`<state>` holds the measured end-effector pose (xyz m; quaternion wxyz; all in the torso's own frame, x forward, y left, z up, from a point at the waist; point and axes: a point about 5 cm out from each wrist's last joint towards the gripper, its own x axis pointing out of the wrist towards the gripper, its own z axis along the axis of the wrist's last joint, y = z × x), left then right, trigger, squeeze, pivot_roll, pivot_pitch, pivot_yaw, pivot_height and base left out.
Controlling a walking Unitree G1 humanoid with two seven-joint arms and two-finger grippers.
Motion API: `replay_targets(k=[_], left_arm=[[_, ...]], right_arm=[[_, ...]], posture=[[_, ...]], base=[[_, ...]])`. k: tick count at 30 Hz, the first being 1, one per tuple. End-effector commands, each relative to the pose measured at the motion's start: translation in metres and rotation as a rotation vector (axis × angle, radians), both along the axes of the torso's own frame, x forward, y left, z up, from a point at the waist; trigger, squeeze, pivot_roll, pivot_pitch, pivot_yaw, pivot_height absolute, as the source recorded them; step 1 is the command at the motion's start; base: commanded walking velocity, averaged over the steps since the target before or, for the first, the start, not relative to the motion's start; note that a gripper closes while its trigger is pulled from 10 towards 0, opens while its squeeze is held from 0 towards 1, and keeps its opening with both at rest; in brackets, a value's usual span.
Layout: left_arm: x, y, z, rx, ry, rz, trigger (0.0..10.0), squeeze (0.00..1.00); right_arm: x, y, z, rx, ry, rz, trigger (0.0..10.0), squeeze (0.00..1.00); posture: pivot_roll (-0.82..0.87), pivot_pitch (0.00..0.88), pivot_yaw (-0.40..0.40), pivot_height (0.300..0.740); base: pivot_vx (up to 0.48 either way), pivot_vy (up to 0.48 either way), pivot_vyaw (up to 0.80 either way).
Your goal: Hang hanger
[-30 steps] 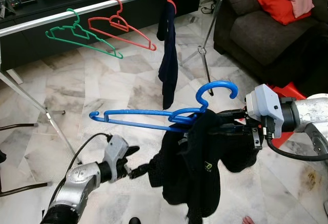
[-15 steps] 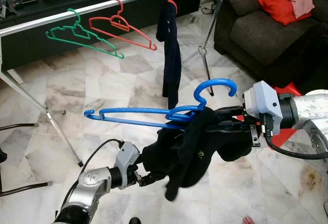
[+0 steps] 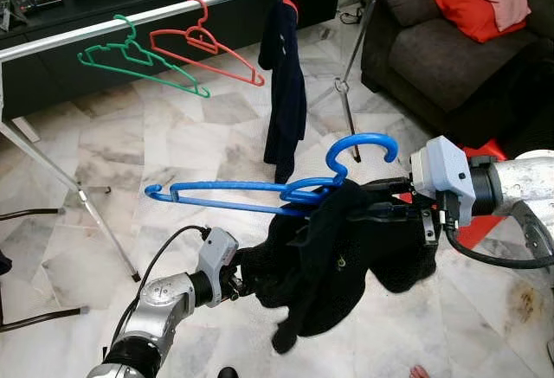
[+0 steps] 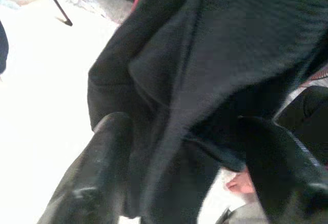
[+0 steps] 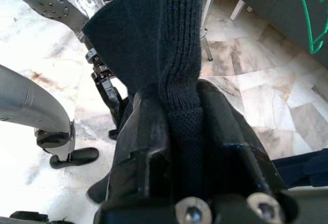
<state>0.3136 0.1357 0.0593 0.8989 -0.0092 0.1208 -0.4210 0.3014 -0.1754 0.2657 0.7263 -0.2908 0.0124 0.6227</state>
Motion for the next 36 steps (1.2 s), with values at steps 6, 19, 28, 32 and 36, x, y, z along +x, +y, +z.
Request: replay_targets(k=[6,19,28,32,36], left_arm=[[-0.002,0.005,-0.003,0.005,0.012,-0.004,0.0,0.00],[-0.003,0.005,-0.001,-0.015,0.018,-0.039,0.0,0.00],[-0.001,0.002,0.001,-0.019,0.003,-0.030,0.0,0.00],[0.000,0.003,0.000,0.006,0.000,-0.010,0.0,0.00],[-0.002,0.001,-0.002,-0.009,0.008,-0.012,0.0,0.00]], right_arm=[[0.000,0.001,0.003,0.014,-0.025,0.008,0.0,0.00],[0.005,-0.001,-0.004,0.016,-0.011,-0.025,0.0,0.00],[0.007,-0.002,-0.006,0.026,-0.010,-0.039,0.0,0.00],[0.007,-0.002,-0.005,0.029,-0.011,-0.039,0.0,0.00],[0.008,-0.003,-0.007,0.035,-0.005,-0.052,0.0,0.00]], posture=[[-0.13,0.185,-0.005,0.740],[-0.13,0.174,-0.003,0.740],[-0.13,0.169,-0.001,0.740],[-0.13,0.175,0.000,0.740],[-0.13,0.185,-0.002,0.740]], base=[[0.000,0.000,0.00],[0.000,0.000,0.00],[0.000,0.000,0.00],[0.000,0.000,0.00],[0.000,0.000,0.00]])
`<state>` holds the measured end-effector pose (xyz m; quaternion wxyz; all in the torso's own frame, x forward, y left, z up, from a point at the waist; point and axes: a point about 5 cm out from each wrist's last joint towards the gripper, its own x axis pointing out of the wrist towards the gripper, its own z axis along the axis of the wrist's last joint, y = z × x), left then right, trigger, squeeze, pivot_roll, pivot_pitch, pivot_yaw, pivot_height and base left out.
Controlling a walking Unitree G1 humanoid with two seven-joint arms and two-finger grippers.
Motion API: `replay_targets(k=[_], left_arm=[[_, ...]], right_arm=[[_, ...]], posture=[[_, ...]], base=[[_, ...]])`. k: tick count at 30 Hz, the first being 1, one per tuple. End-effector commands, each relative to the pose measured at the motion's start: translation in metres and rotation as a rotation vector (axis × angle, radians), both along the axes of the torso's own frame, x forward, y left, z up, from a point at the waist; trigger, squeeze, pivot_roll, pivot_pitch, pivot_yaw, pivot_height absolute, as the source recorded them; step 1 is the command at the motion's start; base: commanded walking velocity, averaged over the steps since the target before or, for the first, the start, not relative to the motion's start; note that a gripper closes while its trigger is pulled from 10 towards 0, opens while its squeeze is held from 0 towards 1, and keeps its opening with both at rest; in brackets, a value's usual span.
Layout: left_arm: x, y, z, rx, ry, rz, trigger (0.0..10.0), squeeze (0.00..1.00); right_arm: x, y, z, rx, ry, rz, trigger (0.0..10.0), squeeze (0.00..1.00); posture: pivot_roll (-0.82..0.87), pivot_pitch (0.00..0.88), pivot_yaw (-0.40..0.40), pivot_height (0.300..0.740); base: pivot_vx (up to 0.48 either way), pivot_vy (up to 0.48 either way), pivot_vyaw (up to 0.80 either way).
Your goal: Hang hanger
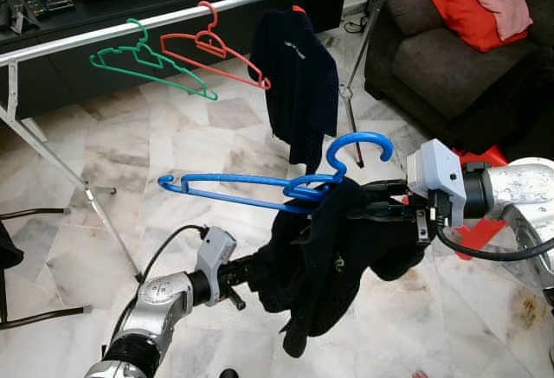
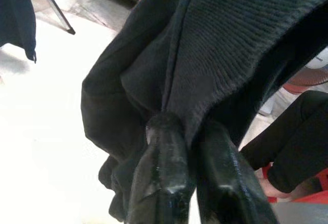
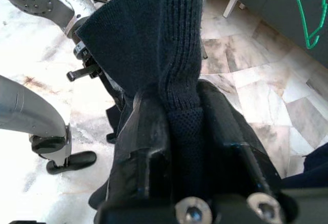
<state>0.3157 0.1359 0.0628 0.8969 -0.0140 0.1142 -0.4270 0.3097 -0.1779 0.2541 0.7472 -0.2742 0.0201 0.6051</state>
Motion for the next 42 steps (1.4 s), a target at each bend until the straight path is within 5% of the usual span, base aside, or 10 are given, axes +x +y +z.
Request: replay_targets(k=[1,10,14,26,36,38,42], left_arm=[[-0.004,0.001,-0.005,0.007,0.015,-0.001,0.0,0.00],[-0.006,0.012,-0.010,0.060,0.030,0.051,0.0,0.00],[-0.009,0.023,-0.018,0.157,0.035,0.104,0.0,0.00],[-0.018,0.038,-0.033,0.241,0.086,0.165,0.0,0.00],[-0.017,0.035,-0.034,0.261,0.085,0.161,0.0,0.00],[-0.018,0.035,-0.034,0.262,0.084,0.159,0.0,0.00],[-0.018,0.035,-0.034,0.270,0.076,0.158,0.0,0.00]], right_arm=[[0.000,0.000,0.004,0.008,-0.026,0.005,0.0,0.00],[0.000,-0.003,-0.008,-0.017,-0.002,-0.020,0.0,0.00],[0.001,-0.027,-0.041,-0.267,0.019,-0.100,0.0,0.00],[-0.015,-0.082,-0.065,-0.352,0.184,-0.218,0.0,0.00],[-0.021,-0.107,-0.091,-0.585,0.212,-0.279,0.0,0.00],[-0.020,-0.108,-0.093,-0.604,0.198,-0.275,0.0,0.00],[-0.014,-0.098,-0.087,-0.472,0.181,-0.278,0.0,0.00]], posture=[[-0.13,0.188,-0.002,0.740],[-0.12,0.205,-0.003,0.740],[-0.12,0.228,-0.006,0.740],[-0.12,0.251,-0.007,0.740],[-0.12,0.255,-0.001,0.740],[-0.12,0.256,-0.001,0.740],[-0.12,0.254,0.000,0.740]], base=[[0.000,0.000,0.00],[0.000,0.000,0.00],[0.000,0.000,0.00],[0.000,0.000,0.00],[0.000,0.000,0.00],[0.000,0.000,0.00],[0.000,0.000,0.00]])
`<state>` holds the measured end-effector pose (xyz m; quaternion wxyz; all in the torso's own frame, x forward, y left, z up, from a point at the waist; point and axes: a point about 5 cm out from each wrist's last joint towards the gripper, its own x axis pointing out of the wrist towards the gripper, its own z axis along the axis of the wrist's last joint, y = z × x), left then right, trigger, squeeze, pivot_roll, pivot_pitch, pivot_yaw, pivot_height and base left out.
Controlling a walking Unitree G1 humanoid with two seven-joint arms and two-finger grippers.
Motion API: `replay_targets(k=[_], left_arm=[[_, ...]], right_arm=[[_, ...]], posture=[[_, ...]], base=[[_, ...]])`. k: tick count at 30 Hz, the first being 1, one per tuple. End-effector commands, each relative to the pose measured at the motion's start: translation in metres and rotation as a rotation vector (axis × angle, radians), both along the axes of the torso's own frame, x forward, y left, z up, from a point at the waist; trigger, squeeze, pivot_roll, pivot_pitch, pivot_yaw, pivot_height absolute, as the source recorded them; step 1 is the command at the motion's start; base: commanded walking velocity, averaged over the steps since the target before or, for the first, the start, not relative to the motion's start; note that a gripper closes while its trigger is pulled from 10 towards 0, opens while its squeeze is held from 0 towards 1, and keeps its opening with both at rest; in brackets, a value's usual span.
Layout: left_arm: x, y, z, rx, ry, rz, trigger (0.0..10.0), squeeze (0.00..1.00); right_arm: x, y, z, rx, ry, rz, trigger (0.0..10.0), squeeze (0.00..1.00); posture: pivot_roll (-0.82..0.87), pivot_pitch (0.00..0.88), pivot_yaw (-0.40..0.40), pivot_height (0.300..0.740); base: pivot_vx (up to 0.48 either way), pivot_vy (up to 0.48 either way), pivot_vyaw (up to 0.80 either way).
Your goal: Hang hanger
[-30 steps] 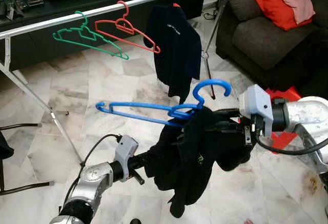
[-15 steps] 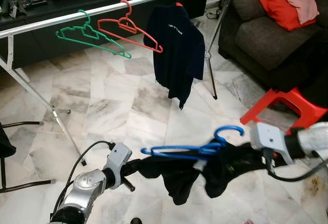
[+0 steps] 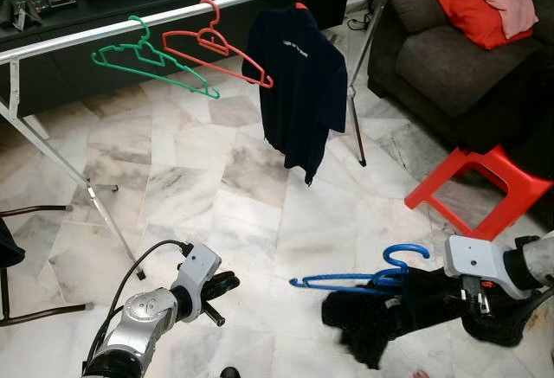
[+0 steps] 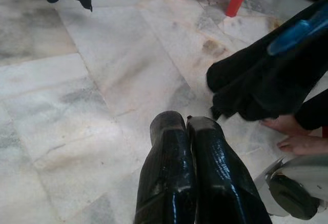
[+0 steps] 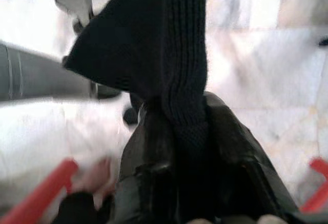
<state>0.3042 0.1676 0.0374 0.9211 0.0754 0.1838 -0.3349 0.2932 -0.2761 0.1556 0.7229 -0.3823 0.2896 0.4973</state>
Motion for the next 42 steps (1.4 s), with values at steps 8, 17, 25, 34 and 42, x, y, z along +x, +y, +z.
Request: replay_targets(k=[8,17,25,34,42], left_arm=[[-0.012,0.001,-0.015,0.016,0.090,-0.021,10.0,0.30],[-0.012,-0.008,-0.011,-0.033,0.057,-0.081,10.0,1.00],[-0.005,-0.011,-0.003,-0.074,0.013,-0.049,10.0,1.00],[-0.005,-0.013,-0.003,-0.093,0.018,-0.056,10.0,1.00],[-0.007,-0.017,-0.003,-0.116,0.033,-0.090,10.0,1.00]], right_arm=[[0.021,0.031,0.049,0.247,-0.220,0.045,0.0,0.00],[0.009,0.060,0.076,0.293,-0.240,0.229,0.0,0.00],[0.004,0.070,0.078,0.289,-0.225,0.275,0.0,0.00],[0.002,0.077,0.076,0.293,-0.218,0.294,0.0,0.00],[-0.007,0.090,0.067,0.277,-0.200,0.345,0.0,0.00]], posture=[[-0.12,0.249,-0.004,0.740],[-0.13,0.244,-0.010,0.740],[-0.13,0.233,-0.010,0.740],[-0.12,0.222,-0.007,0.740],[-0.11,0.227,-0.009,0.740]], base=[[0.000,0.000,0.00],[0.000,0.000,0.00],[0.000,0.000,0.00],[0.000,0.000,0.00],[0.000,0.000,0.00]])
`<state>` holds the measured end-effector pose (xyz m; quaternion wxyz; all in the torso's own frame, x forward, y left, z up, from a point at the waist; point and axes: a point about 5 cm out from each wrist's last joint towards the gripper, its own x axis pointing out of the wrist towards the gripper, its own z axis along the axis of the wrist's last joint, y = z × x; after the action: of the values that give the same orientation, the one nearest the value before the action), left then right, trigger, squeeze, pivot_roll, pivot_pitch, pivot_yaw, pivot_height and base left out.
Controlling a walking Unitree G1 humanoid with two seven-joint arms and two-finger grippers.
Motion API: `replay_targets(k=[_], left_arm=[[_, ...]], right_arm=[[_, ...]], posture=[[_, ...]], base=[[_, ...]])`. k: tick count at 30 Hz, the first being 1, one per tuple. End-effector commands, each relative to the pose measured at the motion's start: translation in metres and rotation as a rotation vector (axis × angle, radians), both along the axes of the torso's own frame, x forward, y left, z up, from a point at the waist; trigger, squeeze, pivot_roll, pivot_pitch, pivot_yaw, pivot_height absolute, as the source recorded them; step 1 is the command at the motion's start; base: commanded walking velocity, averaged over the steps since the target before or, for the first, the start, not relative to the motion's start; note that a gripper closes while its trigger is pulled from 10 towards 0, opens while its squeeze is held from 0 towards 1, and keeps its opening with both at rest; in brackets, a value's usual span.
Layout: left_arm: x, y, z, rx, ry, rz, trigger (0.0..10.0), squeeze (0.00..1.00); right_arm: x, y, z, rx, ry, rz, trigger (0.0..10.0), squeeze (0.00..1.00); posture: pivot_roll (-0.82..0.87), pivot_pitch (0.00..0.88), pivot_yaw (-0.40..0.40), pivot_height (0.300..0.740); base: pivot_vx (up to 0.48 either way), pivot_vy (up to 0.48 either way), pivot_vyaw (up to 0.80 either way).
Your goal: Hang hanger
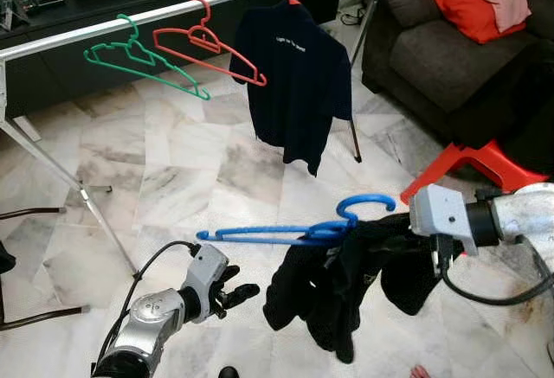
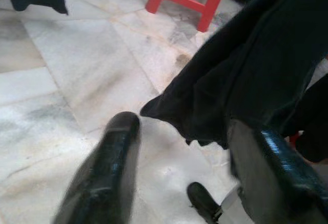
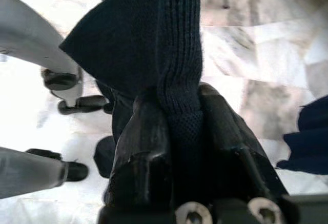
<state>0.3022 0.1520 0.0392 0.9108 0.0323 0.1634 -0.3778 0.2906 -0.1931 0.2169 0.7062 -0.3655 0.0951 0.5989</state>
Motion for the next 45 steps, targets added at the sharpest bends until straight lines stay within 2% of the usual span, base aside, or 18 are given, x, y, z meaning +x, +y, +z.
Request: replay_targets(k=[1,6,10,12,14,20,22,23,24,28,31,32,37,42,43,45], left_arm=[[-0.005,-0.002,-0.005,-0.010,0.033,-0.025,10.0,1.00],[-0.013,-0.001,-0.012,0.052,0.068,-0.105,10.0,1.00],[-0.013,-0.002,-0.012,0.043,0.075,-0.112,10.0,1.00],[-0.012,0.000,-0.013,0.098,0.054,-0.113,10.0,1.00],[-0.012,0.005,-0.016,0.202,0.035,-0.102,10.0,1.00],[-0.012,0.010,-0.020,0.247,0.044,-0.084,10.0,1.00],[-0.011,0.017,-0.022,0.347,0.016,-0.045,10.0,1.00],[-0.010,0.019,-0.022,0.363,0.006,-0.030,10.0,0.70],[-0.009,0.021,-0.021,0.370,-0.001,-0.018,10.0,0.00],[-0.012,0.022,-0.022,0.332,0.033,-0.055,10.0,0.00],[-0.028,0.019,-0.033,0.346,0.129,-0.220,10.0,0.00],[-0.031,0.020,-0.034,0.352,0.140,-0.242,10.0,0.00],[-0.023,0.023,-0.025,0.306,0.116,-0.201,10.0,0.00],[-0.017,0.016,-0.019,0.270,0.089,-0.178,10.0,0.00],[-0.014,0.011,-0.017,0.222,0.080,-0.153,10.0,0.00],[-0.013,0.005,-0.016,0.180,0.088,-0.164,10.0,0.00]], right_arm=[[-0.005,0.007,0.006,0.012,-0.024,0.041,0.0,0.00],[-0.007,0.013,0.004,0.018,-0.027,0.056,0.0,0.00],[-0.009,0.019,0.004,0.029,-0.026,0.071,0.0,0.00],[-0.009,0.020,0.005,0.027,-0.028,0.073,0.0,0.00],[-0.010,0.020,0.006,0.025,-0.027,0.076,0.0,0.00],[-0.010,0.020,0.006,0.017,-0.026,0.073,0.0,0.00],[-0.011,0.019,0.005,0.012,-0.019,0.074,0.0,0.00],[-0.011,0.019,0.005,0.012,-0.018,0.075,0.0,0.00],[-0.011,0.019,0.004,0.012,-0.017,0.075,0.0,0.00],[-0.009,0.019,0.004,0.004,-0.023,0.069,0.0,0.00],[-0.008,0.020,0.004,0.002,-0.029,0.067,0.0,0.00],[-0.007,0.020,0.004,0.004,-0.030,0.068,0.0,0.00],[-0.007,0.022,0.005,0.010,-0.033,0.072,0.0,0.00],[-0.007,0.024,0.006,0.015,-0.039,0.076,0.0,0.00],[-0.006,0.025,0.007,0.017,-0.047,0.074,0.0,0.00],[-0.007,0.028,0.007,0.019,-0.048,0.083,0.0,0.00]], posture=[[-0.11,0.227,-0.009,0.740],[-0.11,0.231,-0.010,0.740],[-0.11,0.236,-0.011,0.740],[-0.11,0.237,-0.012,0.740],[-0.11,0.238,-0.014,0.740],[-0.11,0.239,-0.017,0.740],[-0.11,0.242,-0.018,0.740],[-0.11,0.242,-0.018,0.740],[-0.11,0.244,-0.019,0.740],[-0.11,0.245,-0.021,0.740],[-0.11,0.244,-0.020,0.740],[-0.11,0.244,-0.020,0.740],[-0.11,0.246,-0.020,0.740],[-0.11,0.244,-0.020,0.740],[-0.11,0.244,-0.019,0.740],[-0.11,0.243,-0.018,0.740]], base=[[0.000,0.000,0.00],[0.000,0.000,0.00],[0.000,0.000,0.00],[0.000,0.000,0.00],[0.000,0.000,0.00],[0.000,0.000,0.00],[0.000,0.000,0.00],[0.000,0.000,0.00],[0.000,0.000,0.00],[0.000,0.000,0.00],[0.000,0.000,0.00],[0.000,0.000,0.00],[0.000,0.000,0.00],[0.000,0.000,0.00],[0.000,0.000,0.00],[0.000,0.000,0.00]])
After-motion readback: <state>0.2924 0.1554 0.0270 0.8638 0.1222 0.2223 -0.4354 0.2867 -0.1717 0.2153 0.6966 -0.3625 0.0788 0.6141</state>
